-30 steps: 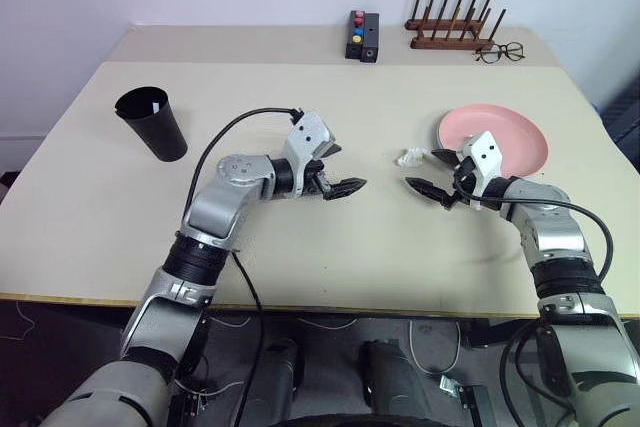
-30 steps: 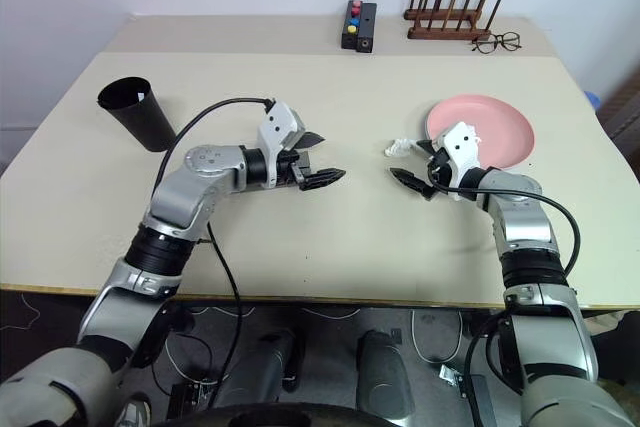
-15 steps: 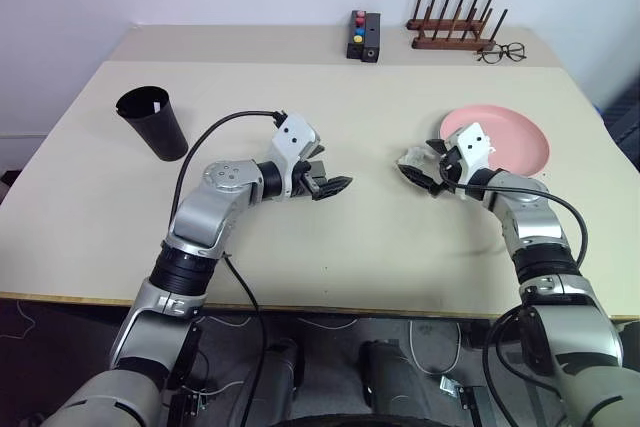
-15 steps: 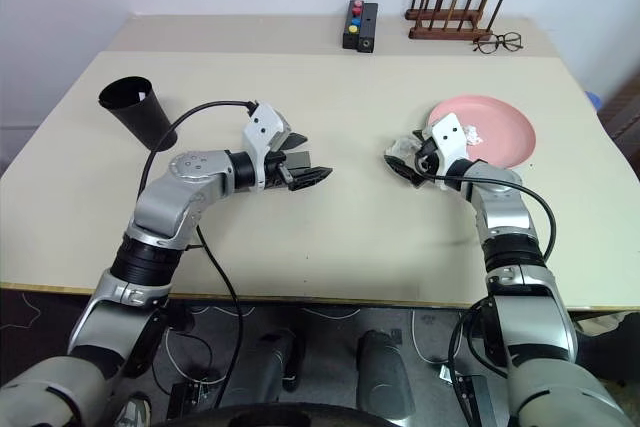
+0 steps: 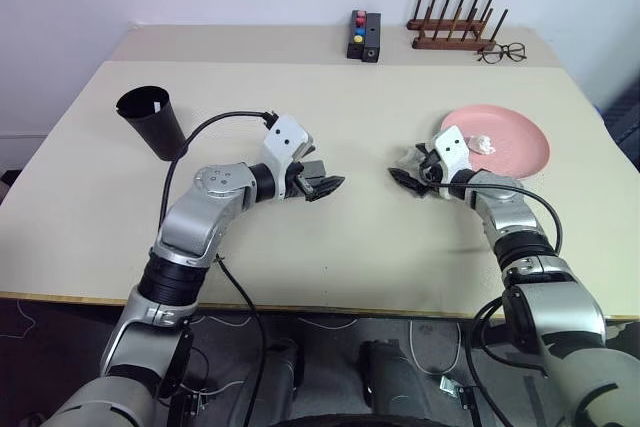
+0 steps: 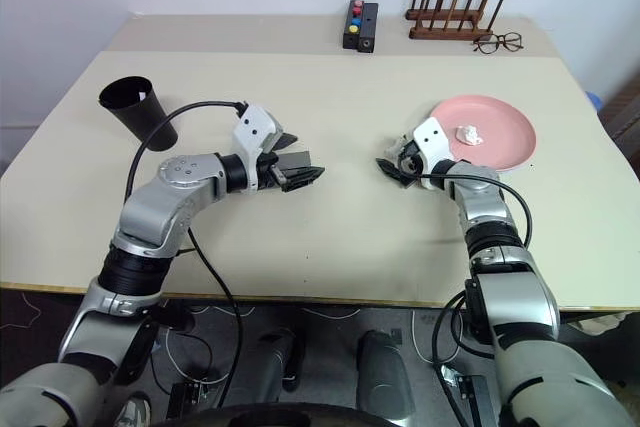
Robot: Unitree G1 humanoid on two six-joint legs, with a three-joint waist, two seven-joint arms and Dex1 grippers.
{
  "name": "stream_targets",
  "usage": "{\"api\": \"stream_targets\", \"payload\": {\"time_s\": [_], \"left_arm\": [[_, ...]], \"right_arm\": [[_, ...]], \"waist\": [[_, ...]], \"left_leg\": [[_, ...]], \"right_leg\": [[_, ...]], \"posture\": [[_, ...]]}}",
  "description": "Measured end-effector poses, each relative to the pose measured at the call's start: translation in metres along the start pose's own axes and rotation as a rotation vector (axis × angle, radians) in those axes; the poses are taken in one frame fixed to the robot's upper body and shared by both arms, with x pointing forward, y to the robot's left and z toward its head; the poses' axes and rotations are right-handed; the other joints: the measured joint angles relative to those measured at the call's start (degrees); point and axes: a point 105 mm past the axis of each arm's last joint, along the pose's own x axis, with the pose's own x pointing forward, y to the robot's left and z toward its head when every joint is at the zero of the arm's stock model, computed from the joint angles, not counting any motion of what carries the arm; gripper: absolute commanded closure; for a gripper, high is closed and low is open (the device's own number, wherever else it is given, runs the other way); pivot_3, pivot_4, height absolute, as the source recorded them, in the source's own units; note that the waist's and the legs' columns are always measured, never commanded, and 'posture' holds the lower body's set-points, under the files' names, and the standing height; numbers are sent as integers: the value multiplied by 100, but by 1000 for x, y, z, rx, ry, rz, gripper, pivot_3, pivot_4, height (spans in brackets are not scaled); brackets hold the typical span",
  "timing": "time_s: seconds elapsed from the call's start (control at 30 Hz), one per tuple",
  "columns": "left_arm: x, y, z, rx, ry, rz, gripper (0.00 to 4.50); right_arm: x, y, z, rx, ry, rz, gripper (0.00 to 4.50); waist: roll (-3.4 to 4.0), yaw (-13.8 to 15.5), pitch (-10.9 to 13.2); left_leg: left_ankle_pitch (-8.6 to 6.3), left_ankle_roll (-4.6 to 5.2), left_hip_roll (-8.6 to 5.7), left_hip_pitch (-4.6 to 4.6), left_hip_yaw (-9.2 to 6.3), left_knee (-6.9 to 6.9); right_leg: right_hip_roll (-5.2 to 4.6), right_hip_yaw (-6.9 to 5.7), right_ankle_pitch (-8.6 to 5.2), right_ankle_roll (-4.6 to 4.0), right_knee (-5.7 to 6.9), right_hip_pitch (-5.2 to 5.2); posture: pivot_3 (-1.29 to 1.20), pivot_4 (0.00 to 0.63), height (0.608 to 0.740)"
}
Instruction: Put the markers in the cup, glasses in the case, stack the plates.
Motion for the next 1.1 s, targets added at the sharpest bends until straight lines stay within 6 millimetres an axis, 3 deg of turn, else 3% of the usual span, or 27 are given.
{"api": "stream_targets", "payload": {"time_s": [0.1, 0.23, 0.4, 0.67, 0.77, 0.97, 1.1], "left_arm": [[-1, 0, -1, -4, 4, 11, 0], [-6, 2, -1, 1, 6, 24, 0], [-8, 4, -2, -2, 11, 39, 0], [-9, 5, -1, -4, 11, 47, 0], [-8, 4, -2, -10, 6, 50, 0], [-2, 3, -1, -25, -17, 47, 0], [1, 4, -4, -39, -18, 47, 0]], "right_arm": [[1, -2, 0, -2, 9, -10, 119], [2, -6, -1, 3, 27, -28, 1878], [4, -8, -1, -5, 37, -41, 4422], [4, -8, 1, -16, 34, -36, 4469], [4, -8, 17, 8, -45, -17, 4469], [-9, -36, 64, -22, -197, -85, 4469], [-24, -64, 77, -70, -204, -194, 4469]], "waist": [[0, -2, 0], [0, -3, 0], [0, -3, 0], [0, -5, 0], [0, -5, 0], [0, 9, 0], [0, 20, 0]], "left_leg": [[0, -1, 0, 4, 0, -4], [1, -2, 0, 7, 0, -8], [2, -3, 0, 10, 1, -9], [3, -4, 0, 13, 0, -11], [3, -4, 0, 13, 1, -13], [3, -4, 0, 13, 1, -15], [3, -4, -1, 12, 3, -18]], "right_leg": [[0, 1, 0, 0, 0, 1], [0, 3, 0, -1, 0, 2], [0, 3, 0, -1, -1, 4], [1, 4, 0, -1, -1, 6], [1, 5, 0, -1, -1, 4], [1, 5, 0, -1, -2, 4], [0, 6, 0, -1, -6, 4]], "posture": [[0, 150, 740], [0, 150, 740], [0, 150, 740], [0, 150, 740], [0, 150, 740], [0, 150, 740], [0, 150, 740]]}}
